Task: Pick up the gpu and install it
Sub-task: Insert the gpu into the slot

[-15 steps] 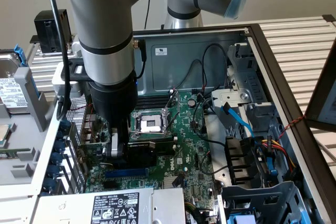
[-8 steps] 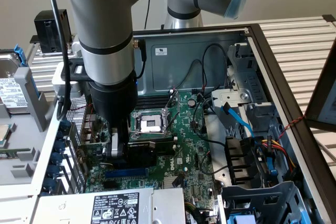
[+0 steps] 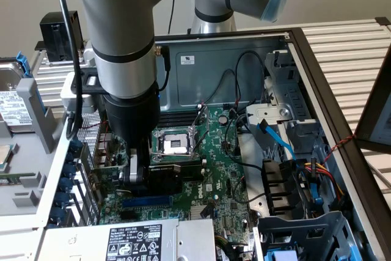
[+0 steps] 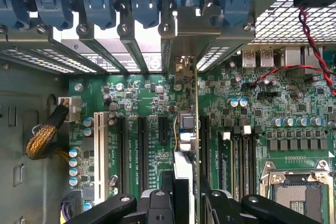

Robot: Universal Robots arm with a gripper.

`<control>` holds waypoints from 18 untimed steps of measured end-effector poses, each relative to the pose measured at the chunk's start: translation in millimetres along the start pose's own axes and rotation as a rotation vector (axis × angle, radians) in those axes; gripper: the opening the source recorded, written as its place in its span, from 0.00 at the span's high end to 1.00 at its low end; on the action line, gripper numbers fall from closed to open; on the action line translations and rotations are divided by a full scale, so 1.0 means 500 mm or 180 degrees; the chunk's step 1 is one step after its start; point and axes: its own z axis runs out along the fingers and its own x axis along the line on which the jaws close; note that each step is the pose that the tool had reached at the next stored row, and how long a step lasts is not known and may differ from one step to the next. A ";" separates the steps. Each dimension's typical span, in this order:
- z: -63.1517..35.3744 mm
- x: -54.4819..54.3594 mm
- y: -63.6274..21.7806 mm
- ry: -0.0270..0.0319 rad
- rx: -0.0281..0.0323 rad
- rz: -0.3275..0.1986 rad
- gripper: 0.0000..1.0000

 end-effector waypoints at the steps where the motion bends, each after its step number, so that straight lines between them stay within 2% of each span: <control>1: 0.000 0.000 0.000 0.0001 -0.0001 -0.0001 0.72; 7: 0.003 0.000 0.000 0.0008 -0.0006 -0.0008 0.72; 18: 0.003 -0.003 0.001 0.0010 -0.0006 -0.0009 0.72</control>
